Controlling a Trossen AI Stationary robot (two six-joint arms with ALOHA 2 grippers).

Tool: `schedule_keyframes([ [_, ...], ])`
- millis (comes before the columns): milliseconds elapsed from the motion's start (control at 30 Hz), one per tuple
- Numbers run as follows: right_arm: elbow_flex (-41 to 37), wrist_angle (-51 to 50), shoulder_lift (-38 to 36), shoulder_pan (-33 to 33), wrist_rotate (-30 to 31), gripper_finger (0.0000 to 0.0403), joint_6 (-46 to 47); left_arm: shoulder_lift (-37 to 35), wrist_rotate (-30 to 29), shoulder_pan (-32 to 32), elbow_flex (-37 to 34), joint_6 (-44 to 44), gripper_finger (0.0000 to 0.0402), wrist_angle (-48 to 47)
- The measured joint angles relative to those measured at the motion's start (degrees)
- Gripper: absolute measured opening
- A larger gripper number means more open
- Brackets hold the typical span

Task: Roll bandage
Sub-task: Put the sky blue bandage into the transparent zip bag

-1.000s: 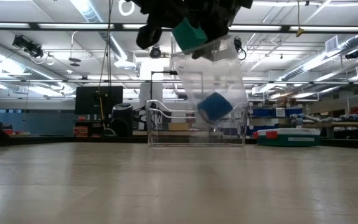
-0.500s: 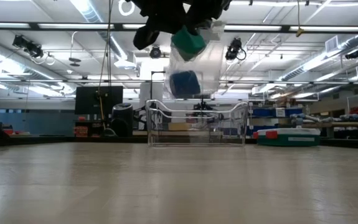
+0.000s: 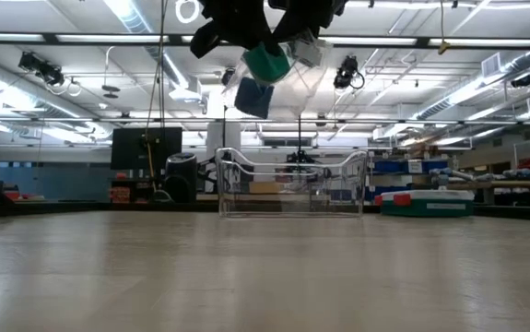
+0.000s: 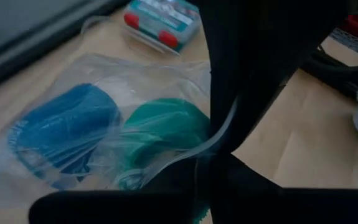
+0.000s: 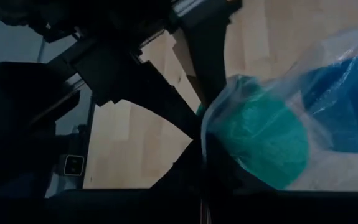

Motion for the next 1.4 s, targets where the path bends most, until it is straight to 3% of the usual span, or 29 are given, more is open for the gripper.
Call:
schedule_keyframes([
  [167, -0.1, -0.6, -1.4, -1.5, 1.9, 0.0000, 0.2, -0.6, -3.0, -0.4, 0.0, 4.6, 0.0021, 4.8],
  [267, 0.0, 0.4, -2.3, -3.4, -0.9, 0.0000, 0.2, -0.9, -6.5, -0.4, 1.5, 7.5, 0.0021, 5.0],
  [533, -0.2, 4.2, -7.0, -7.1, -3.3, 0.0000, 0.1, -0.9, -8.3, 1.0, 6.1, 24.2, 0.0021, 8.3],
  [867, -0.2, 8.9, -12.7, -13.5, -4.1, 0.0000, 2.2, -0.9, -10.2, 2.4, 11.6, 34.5, 0.0023, 16.3],
  [1400, -0.3, 9.3, -13.6, -14.3, -7.3, 0.0000, 13.1, -1.1, -4.8, 3.2, 12.4, 25.2, 0.0023, 17.6],
])
